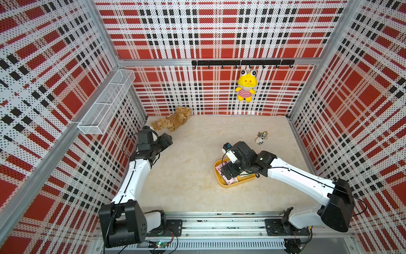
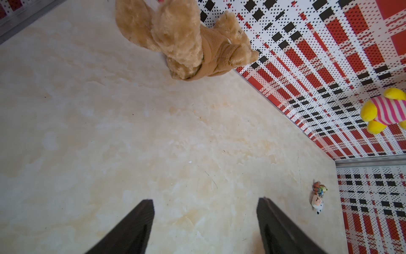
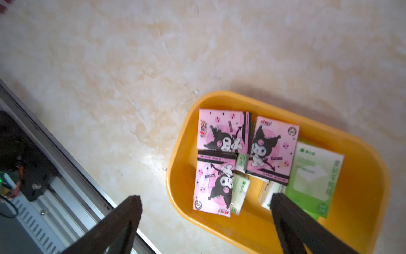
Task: Put the pocket tissues into the storage box
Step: Place the pocket tissues in the storage box, then reset both arms
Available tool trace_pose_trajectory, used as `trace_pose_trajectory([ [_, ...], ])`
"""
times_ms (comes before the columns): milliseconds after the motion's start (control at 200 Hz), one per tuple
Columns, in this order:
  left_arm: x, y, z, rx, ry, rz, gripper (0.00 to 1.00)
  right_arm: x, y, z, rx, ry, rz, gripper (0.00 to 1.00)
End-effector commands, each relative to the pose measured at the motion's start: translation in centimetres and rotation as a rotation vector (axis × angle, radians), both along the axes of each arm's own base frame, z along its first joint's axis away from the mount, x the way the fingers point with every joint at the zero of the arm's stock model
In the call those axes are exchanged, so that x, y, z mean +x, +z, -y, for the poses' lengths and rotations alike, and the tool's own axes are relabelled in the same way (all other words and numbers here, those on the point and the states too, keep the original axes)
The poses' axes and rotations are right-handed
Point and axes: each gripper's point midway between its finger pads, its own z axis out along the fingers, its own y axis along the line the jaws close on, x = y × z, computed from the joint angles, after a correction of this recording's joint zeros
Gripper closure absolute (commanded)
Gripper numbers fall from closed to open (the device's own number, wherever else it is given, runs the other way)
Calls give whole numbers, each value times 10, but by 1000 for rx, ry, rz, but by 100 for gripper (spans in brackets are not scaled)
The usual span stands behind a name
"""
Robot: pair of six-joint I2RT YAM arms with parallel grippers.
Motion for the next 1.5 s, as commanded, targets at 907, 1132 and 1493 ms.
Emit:
trace_pose_trajectory([
  [907, -54, 23, -102, 432, 383, 435, 1, 154, 86, 213, -45, -698, 479, 0],
  [1132, -47, 11, -94, 444, 451, 529, 1, 160, 75, 246, -80, -758, 655, 0],
  [1493, -32, -24, -83, 515, 427, 552, 1, 169, -22, 286, -26, -806, 634, 0],
])
